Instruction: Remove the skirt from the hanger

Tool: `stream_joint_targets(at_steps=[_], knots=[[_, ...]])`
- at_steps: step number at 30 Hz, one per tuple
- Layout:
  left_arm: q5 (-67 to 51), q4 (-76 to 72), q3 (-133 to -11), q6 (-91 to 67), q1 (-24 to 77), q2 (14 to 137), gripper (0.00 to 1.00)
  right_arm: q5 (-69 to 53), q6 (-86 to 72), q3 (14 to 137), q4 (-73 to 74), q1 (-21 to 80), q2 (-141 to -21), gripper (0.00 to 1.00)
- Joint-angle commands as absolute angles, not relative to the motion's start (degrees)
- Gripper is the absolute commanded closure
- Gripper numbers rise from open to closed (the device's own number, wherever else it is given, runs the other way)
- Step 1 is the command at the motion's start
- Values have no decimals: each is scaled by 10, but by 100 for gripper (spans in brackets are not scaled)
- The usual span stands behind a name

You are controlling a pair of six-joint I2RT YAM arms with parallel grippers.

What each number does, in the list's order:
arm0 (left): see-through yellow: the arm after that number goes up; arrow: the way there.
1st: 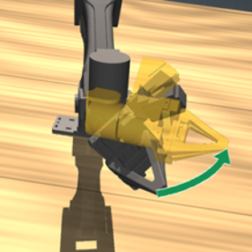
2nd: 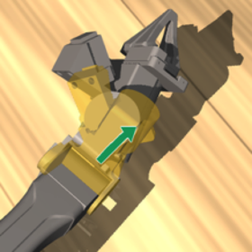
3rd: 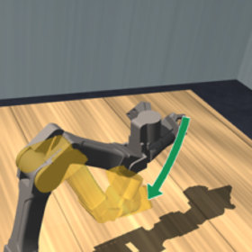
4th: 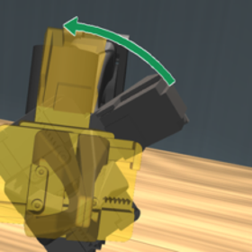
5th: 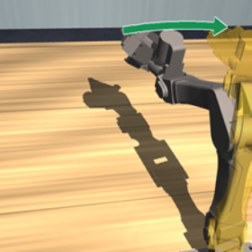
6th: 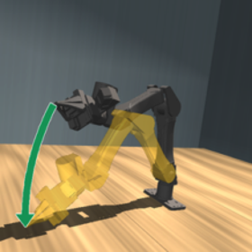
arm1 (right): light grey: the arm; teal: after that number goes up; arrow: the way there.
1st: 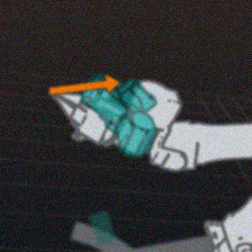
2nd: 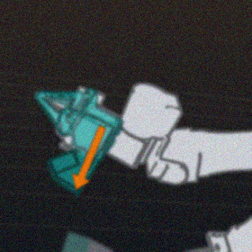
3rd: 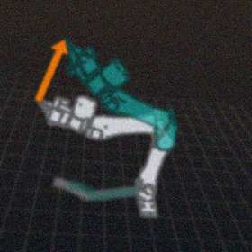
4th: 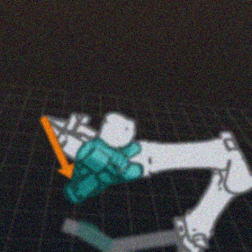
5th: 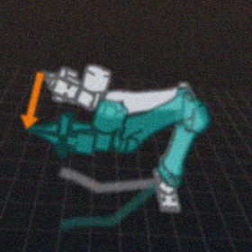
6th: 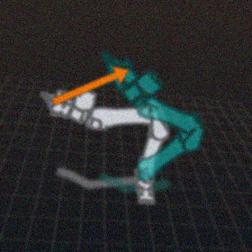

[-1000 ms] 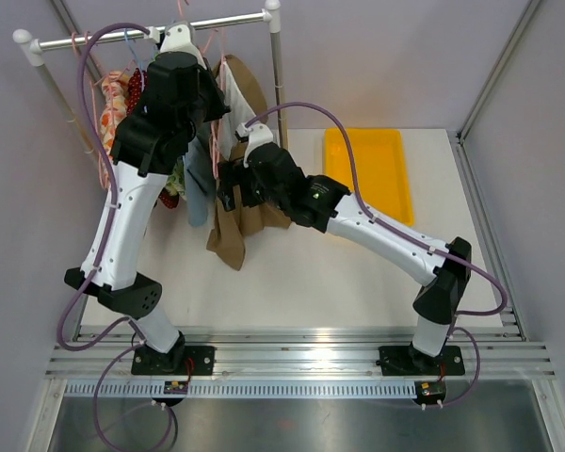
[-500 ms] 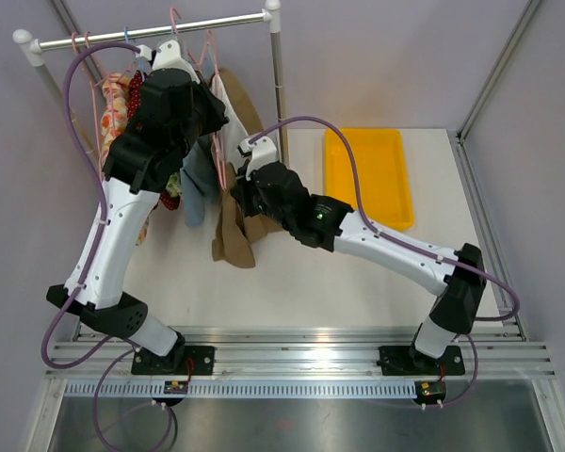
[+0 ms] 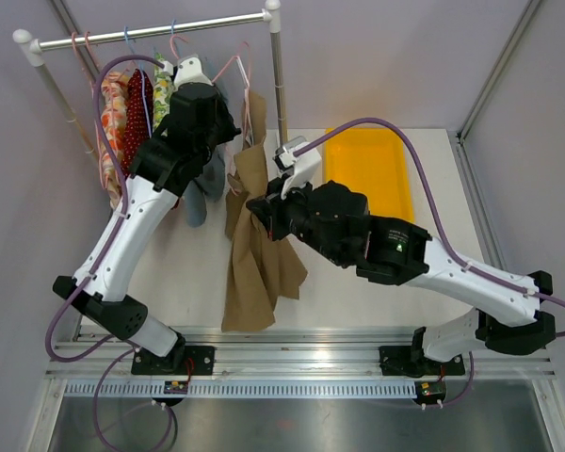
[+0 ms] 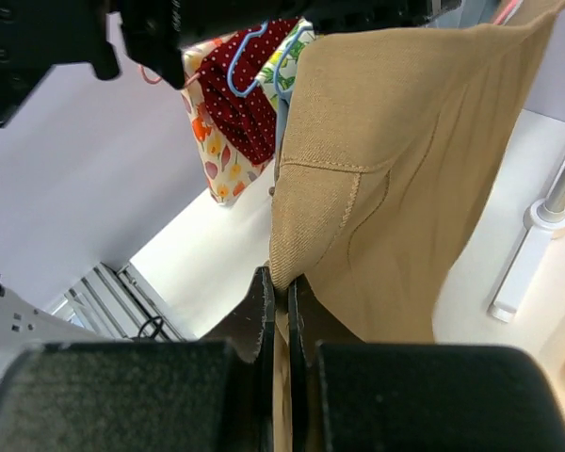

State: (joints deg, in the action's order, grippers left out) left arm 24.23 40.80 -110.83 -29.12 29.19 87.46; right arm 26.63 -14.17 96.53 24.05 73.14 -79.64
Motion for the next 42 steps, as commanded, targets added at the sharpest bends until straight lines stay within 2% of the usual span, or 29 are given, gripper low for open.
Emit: stream_joint_targets(at_steps=[1,11,14,21,26,29,33,36,42], knots=[[324,294,-1111,-323,281,871,100,254,-152,1034,259,793,-784,100],[360,336,-1261,-337,280,948,100,298,-178,1053,286,924,-849,100],[346,348,-1296,-341,281,955,100,315,-192,1034,300,931,-859,100],[284,359,-1260,-337,278,869,100,373,-221,896,281,932,-789,100],[232,449,-1274,-307,279,800,100,470,-238,824,308,928,-731,100],[193,511,-1267,-293,278,771,100,471,-229,804,313,896,-701,100],[134,601,-1231,-294,278,727,100,444,-201,793,308,830,-684,100],[60,647,-1161,-303,279,690,100,421,-171,796,301,780,-696,100],[-42,659,-908,-339,303,592,100,383,-106,841,271,702,-756,100]])
